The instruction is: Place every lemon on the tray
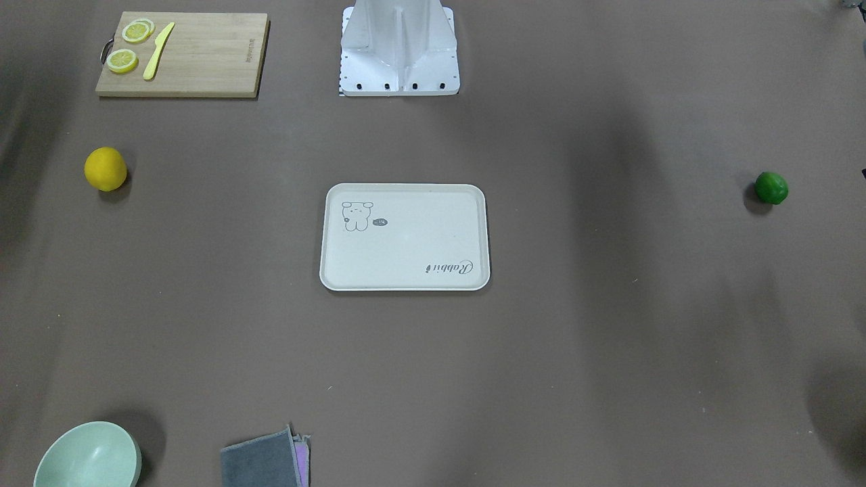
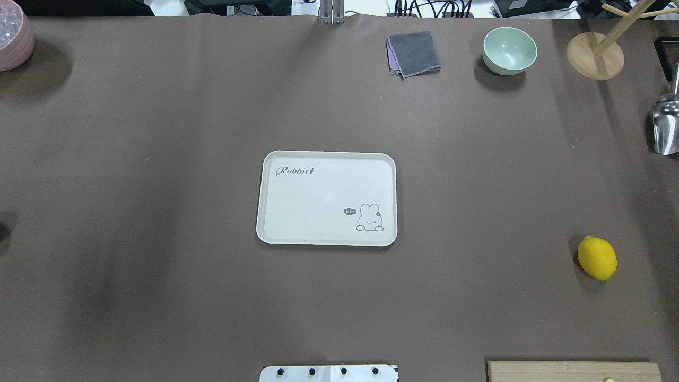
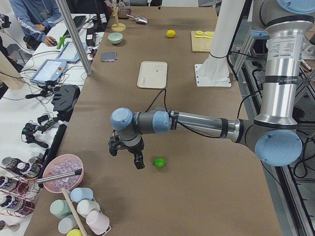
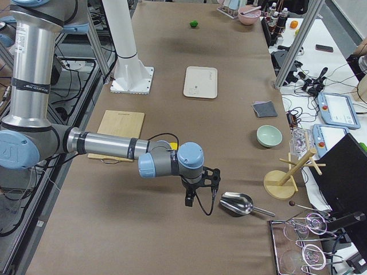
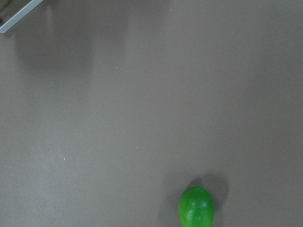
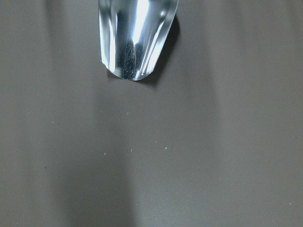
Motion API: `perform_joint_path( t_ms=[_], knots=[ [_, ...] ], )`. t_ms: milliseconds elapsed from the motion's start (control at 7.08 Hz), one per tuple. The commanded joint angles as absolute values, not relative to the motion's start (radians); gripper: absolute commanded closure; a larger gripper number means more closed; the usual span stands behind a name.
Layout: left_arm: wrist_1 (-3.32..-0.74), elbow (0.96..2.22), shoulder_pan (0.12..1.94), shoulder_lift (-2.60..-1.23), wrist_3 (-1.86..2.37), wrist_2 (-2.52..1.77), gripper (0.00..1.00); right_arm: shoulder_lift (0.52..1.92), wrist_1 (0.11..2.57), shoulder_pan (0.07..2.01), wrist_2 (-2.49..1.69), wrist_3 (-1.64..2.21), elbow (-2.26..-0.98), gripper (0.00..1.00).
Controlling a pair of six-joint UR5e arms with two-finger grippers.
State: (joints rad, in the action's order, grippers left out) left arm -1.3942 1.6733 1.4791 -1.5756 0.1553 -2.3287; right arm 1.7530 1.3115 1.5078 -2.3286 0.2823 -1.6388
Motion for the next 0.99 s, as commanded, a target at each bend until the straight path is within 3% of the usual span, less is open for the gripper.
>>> perform_joint_path(
  t_ms=[0, 848],
  knots=[
    [-1.437, 1.687, 1.485, -1.536, 0.153, -2.389, 0.02, 1.755, 1.315, 1.508, -2.33, 0.281, -1.64, 0.0],
    [-1.439, 1.678, 1.486, -1.536, 0.207, -2.398, 0.02, 1.747, 1.312, 1.503, -2.327, 0.282, -1.652, 0.0]
  ],
)
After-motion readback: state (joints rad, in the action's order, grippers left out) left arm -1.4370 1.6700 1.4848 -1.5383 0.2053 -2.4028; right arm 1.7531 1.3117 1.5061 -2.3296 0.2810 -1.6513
